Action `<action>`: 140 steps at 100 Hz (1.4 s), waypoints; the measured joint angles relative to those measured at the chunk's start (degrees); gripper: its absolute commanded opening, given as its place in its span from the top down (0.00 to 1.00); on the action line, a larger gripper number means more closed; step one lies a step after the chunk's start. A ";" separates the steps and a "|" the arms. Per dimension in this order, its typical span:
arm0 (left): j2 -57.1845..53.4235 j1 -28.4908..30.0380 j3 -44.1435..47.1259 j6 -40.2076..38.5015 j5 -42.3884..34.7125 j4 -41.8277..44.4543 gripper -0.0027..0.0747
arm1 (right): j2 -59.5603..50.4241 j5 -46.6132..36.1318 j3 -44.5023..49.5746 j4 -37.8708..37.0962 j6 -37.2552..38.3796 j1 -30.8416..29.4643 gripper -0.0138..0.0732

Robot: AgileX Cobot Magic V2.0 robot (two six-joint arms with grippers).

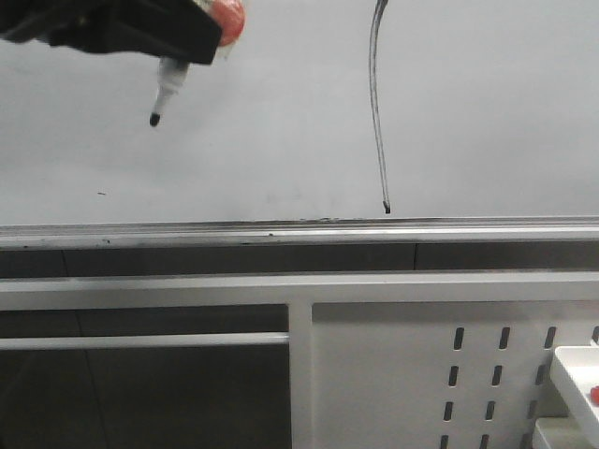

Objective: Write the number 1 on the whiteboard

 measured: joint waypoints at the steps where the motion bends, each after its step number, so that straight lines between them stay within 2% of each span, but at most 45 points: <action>1: -0.15 0.00 -0.02 0.00 -0.38 0.43 0.99 | 0.00 0.00 0.00 -0.18 0.20 0.00 0.90; 11: -3.17 0.00 -0.77 0.00 -3.13 2.33 0.99 | -0.14 1.15 0.14 -6.05 8.09 -0.53 0.90; 21: -6.95 0.00 -0.77 0.00 -5.08 2.77 0.99 | -1.86 2.66 1.62 -20.57 25.73 -1.72 0.90; 28: -9.04 0.00 -0.77 0.00 -5.46 2.77 0.99 | -4.68 2.75 3.19 -30.97 35.40 -2.28 0.90; 35: -10.64 0.00 -0.77 0.00 -5.46 2.85 0.99 | -8.13 2.75 4.58 -38.46 41.70 -2.28 0.90; 40: -11.53 0.00 -0.77 0.00 -5.46 2.85 0.99 | -10.56 3.40 5.36 -41.23 44.21 -2.28 0.90; 55: -12.87 0.00 -0.10 0.00 -5.46 2.85 0.99 | -17.37 7.47 6.21 -43.64 46.73 -2.28 0.90; 67: -13.09 0.00 0.88 0.00 -5.46 2.75 0.99 | -21.70 7.73 6.21 -44.01 47.10 -2.28 0.90; 96: -13.18 0.00 1.35 0.00 -3.66 2.75 0.99 | -23.41 7.73 6.21 -44.14 47.32 -2.28 0.90; 117: -13.18 0.00 1.48 0.00 4.48 4.19 0.99 | -23.41 7.73 6.21 -44.14 47.32 -2.28 0.90; 140: -13.18 0.00 1.61 0.00 20.93 13.55 0.99 | -23.41 7.73 6.21 -44.14 47.32 -2.28 0.90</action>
